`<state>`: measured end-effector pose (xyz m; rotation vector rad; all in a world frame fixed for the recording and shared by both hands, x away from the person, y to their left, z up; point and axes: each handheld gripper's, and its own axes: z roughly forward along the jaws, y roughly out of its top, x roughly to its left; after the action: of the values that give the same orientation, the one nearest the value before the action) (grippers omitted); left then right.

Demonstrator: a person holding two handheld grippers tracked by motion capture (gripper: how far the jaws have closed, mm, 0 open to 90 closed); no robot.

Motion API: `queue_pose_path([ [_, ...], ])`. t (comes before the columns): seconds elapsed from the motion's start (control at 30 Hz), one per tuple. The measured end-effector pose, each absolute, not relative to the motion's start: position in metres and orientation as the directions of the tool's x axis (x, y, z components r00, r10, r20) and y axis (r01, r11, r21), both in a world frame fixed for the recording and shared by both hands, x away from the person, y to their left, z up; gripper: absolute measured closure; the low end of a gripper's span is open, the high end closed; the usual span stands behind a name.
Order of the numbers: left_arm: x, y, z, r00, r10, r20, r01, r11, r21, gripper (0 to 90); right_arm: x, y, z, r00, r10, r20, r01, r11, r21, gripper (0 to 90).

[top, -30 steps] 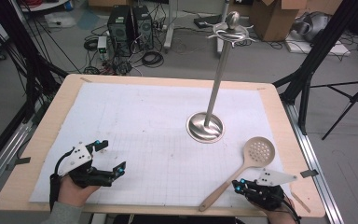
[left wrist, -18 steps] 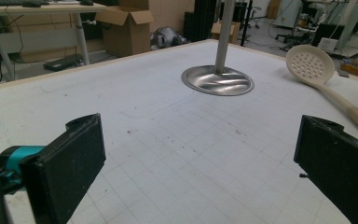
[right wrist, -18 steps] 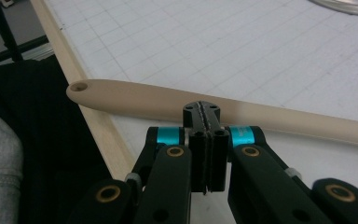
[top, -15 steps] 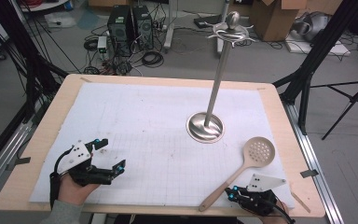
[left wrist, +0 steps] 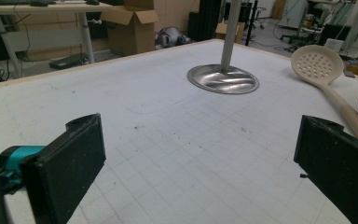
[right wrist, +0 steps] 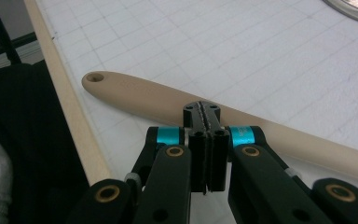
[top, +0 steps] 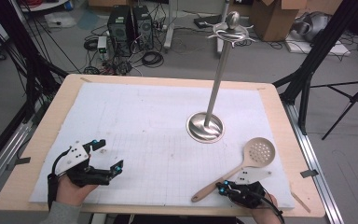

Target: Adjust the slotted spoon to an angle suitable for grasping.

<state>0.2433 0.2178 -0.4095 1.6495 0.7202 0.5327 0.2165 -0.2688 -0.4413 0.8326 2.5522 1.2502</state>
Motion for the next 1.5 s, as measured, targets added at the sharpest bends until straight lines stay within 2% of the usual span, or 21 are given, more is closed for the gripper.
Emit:
queue_pose_path([
  [0.83, 0.232, 0.232, -0.408, 0.678, 0.734, -0.048, 0.167, -0.09, 0.982, 2.4, 0.266, -0.232, -0.442, -0.764, 0.645, 0.037, 0.428, 0.462, 0.777, 90.0],
  [1.5, 0.227, 0.232, -0.405, 0.682, 0.73, -0.035, 0.154, -0.097, 0.983, 2.3, 0.295, -0.222, -0.447, -0.727, 0.687, 0.022, 0.446, 0.447, 0.775, 90.0],
])
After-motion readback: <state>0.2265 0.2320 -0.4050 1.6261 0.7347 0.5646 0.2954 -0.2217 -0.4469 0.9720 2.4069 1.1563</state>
